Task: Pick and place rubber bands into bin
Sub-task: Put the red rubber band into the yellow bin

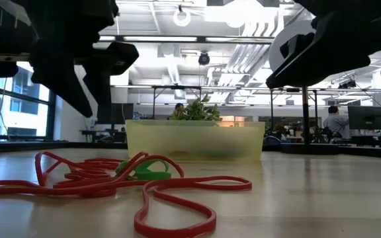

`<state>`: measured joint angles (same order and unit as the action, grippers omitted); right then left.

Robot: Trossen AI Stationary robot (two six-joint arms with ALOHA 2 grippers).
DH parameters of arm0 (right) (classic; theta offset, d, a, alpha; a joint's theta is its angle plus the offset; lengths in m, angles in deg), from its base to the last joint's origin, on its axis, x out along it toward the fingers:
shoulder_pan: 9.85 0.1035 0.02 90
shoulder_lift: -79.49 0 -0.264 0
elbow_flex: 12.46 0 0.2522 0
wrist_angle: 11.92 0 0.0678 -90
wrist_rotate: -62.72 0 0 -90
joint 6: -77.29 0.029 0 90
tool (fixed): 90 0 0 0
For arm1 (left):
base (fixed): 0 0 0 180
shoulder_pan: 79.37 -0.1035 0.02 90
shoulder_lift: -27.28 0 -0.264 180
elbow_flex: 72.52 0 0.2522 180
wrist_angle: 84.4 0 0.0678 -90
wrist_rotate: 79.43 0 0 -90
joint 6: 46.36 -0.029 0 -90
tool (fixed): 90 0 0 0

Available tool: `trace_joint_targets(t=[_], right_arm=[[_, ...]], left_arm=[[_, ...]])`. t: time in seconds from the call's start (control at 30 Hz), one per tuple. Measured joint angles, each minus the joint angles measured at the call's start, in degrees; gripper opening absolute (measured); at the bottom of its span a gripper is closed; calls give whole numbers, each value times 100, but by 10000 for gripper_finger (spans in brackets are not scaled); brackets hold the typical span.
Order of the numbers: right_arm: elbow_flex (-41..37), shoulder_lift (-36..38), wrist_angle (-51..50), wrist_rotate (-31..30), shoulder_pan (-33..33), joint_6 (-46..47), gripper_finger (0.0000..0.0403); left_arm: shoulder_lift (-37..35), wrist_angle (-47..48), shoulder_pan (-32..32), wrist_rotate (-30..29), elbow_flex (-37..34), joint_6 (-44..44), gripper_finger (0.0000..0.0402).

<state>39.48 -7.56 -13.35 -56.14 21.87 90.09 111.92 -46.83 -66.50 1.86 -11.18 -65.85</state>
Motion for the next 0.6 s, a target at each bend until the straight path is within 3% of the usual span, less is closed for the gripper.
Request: trace_joint_targets(t=[0.23,0.6], right_arm=[[0,0,160,35,3,-86,139],[4,0,188,37,16,7,139]], left_arm=[[275,-734,-12,-307,-135,221,91],[905,-1012,-423,218,-141,311,85]])
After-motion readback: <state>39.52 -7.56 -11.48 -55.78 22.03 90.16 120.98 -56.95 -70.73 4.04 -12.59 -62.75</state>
